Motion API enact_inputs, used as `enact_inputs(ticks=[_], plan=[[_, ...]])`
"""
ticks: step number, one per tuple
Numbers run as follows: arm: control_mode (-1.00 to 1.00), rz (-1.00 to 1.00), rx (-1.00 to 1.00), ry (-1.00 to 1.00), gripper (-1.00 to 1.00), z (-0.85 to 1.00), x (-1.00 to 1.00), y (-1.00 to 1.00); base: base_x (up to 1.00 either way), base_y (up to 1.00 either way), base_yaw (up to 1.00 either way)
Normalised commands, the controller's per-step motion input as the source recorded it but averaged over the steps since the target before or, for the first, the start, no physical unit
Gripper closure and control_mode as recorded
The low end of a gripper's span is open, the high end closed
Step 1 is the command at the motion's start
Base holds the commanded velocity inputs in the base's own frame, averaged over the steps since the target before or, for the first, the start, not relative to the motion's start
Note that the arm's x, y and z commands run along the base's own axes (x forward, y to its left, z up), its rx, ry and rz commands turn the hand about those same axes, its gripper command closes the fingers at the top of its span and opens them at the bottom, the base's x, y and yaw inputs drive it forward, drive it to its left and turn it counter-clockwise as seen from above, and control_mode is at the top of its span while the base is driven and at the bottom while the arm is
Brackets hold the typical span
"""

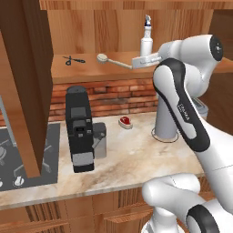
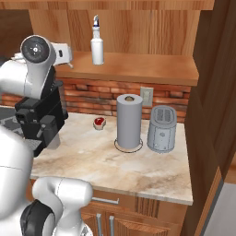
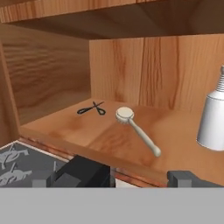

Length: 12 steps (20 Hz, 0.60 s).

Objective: Pick the dish brush and spray from the cabinet and place them on the counter.

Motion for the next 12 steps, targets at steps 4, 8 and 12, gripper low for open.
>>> enact_inputs(ticks=[4,8,12], plan=[[-1.00,0.00,-0.02,0.04,-1.00,-0.01,0.28,0.02,0.00,0.00,0.00],[-1.00,0.00,-0.05,0.07,-1.00,0.00,0.26,0.00,0.00,0.00,0.00],[-1.00,0.00,-0.07,0.07,-1.00,0.00,0.20,0.00,0.00,0.00,0.00]])
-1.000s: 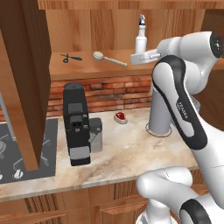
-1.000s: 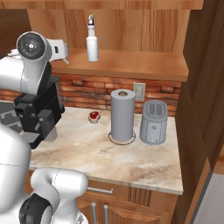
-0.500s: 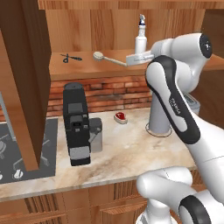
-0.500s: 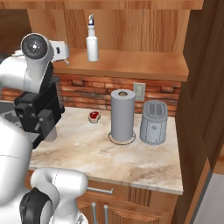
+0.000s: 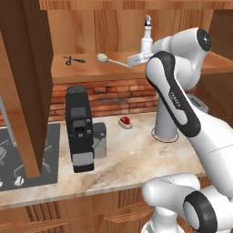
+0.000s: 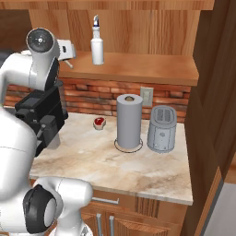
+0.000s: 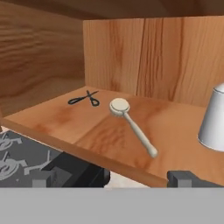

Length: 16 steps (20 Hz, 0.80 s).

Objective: Pick the dish brush and spray from the cabinet and place them on the counter.

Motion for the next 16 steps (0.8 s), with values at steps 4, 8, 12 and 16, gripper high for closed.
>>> enact_inputs(ticks=[4,8,12,16], plan=[[-1.00,0.00,-0.07,0.07,-1.00,0.00,0.19,0.00,0.00,0.00,0.00],[-1.00,0.00,-0.04,0.02,-1.00,0.00,0.12,0.00,0.00,0.00,0.00],[-1.00,0.00,0.00,0.00,-1.00,-0.04,0.12,0.02,0.00,0.00,0.00],[-1.00,0.00,0.00,0.00,-1.00,-0.09,0.12,0.09,0.00,0.00,0.00]])
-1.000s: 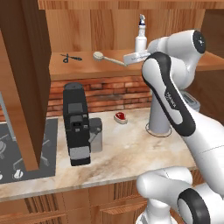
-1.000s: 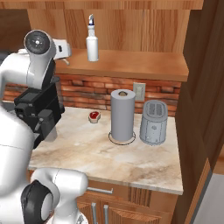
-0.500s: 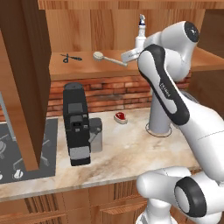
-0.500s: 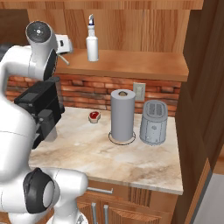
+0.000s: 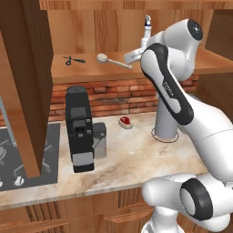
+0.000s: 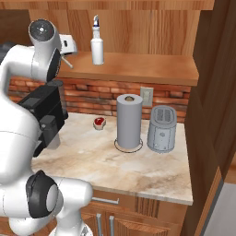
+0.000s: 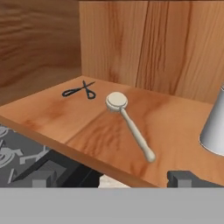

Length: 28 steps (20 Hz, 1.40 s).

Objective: Pick the dish brush and spray from the cabinet and place them on the counter.

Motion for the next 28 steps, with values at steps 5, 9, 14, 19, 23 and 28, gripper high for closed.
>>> enact_inputs(ticks=[5,9,14,19,23,28], plan=[[-1.00,0.00,0.00,0.00,-1.00,-0.19,0.13,0.12,0.00,0.00,0.00],[-1.00,0.00,0.00,-0.03,-1.00,-0.18,0.16,0.10,0.00,0.00,0.00],[-1.00,0.00,0.00,-0.01,-1.00,-0.03,0.18,0.01,0.00,0.00,0.00],[-1.00,0.00,0.00,0.00,-1.00,0.00,0.28,0.00,0.00,0.00,0.00],[-1.00,0.00,0.00,0.01,-1.00,0.00,0.28,0.00,0.00,0.00,0.00],[-1.00,0.00,0.00,0.02,-1.00,0.00,0.28,0.00,0.00,0.00,0.00]])
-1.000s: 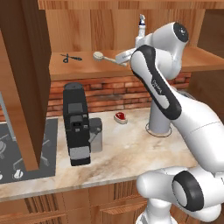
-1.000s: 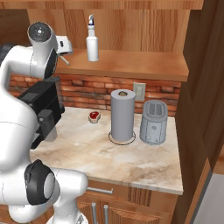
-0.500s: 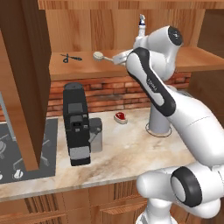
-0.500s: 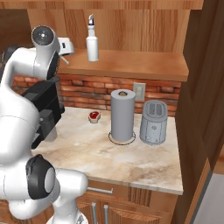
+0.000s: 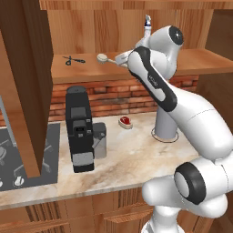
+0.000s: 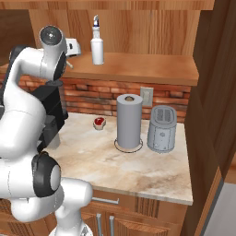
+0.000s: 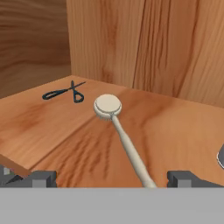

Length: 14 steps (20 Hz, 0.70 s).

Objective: Pick the dish brush and spray from the cabinet and place them on the counter.

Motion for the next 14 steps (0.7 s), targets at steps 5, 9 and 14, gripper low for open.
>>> enact_inputs(ticks=[5,9,14], plan=[[-1.00,0.00,0.00,0.02,-1.00,-0.01,0.25,0.05,0.00,0.00,0.00],[-1.00,0.00,0.00,0.01,-1.00,-0.06,0.22,0.11,0.00,0.00,0.00],[-1.00,0.00,0.00,0.00,-1.00,-0.14,0.19,0.12,0.00,0.00,0.00]])
